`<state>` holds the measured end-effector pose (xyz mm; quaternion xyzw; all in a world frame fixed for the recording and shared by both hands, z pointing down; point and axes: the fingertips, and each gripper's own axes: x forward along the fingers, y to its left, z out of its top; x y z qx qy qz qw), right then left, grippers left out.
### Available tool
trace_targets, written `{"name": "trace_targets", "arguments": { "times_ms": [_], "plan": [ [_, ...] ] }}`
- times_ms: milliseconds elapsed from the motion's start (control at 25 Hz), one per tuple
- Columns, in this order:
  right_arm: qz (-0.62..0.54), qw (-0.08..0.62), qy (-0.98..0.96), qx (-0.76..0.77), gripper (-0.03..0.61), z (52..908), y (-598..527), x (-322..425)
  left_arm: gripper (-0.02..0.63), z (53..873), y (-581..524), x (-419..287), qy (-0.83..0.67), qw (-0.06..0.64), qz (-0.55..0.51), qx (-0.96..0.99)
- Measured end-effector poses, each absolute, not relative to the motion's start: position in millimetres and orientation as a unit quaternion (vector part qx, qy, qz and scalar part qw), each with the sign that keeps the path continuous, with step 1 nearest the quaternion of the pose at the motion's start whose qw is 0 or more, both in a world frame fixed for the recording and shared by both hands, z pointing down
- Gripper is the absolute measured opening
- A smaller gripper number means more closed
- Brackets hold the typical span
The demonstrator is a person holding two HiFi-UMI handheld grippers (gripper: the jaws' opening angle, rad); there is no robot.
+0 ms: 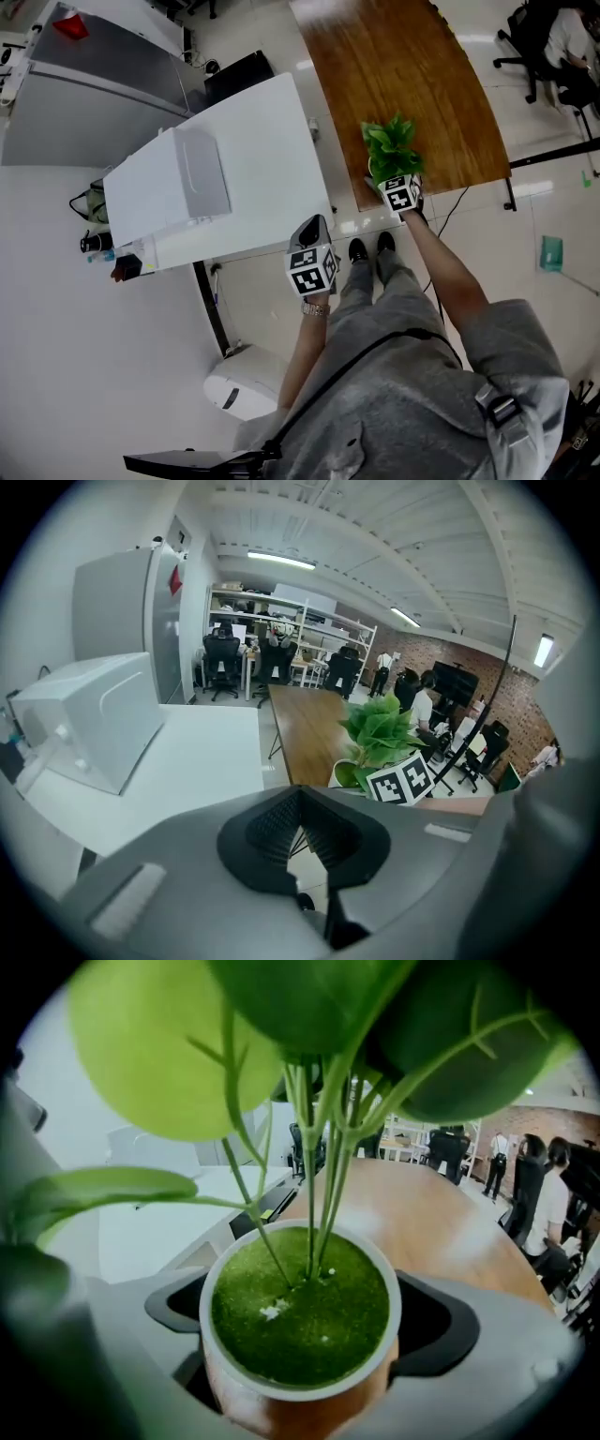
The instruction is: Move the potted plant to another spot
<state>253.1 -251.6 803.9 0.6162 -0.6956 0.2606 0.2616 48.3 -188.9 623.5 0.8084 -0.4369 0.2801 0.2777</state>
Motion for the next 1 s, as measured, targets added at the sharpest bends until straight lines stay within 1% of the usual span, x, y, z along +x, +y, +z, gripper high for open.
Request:
{"name": "trace_targets", "arguments": {
  "times_ms": [240,440,560,840,1000],
  "plan": [
    [0.245,0.278,-0.711,0.598,0.558,800,-252,250,0.017,622,-198,35,-0.459,0.290,0.261,0.798],
    [0.223,0.265,-0.747,0.568,0.554,773,-262,214,0.017,619,-201,22,-0.477,0.298,0.243,0.790],
    [0.214,0.254,-0.778,0.533,0.554,757,-276,166,0.017,618,-201,11,-0.490,0.304,0.233,0.783],
    [0.181,0.259,-0.857,0.408,0.554,755,-303,-10,0.017,618,-184,-55,-0.555,0.318,0.219,0.737],
    [0.157,0.279,-0.867,0.381,0.554,777,-309,-57,0.017,623,-169,-93,-0.588,0.332,0.211,0.707]
  ]
}}
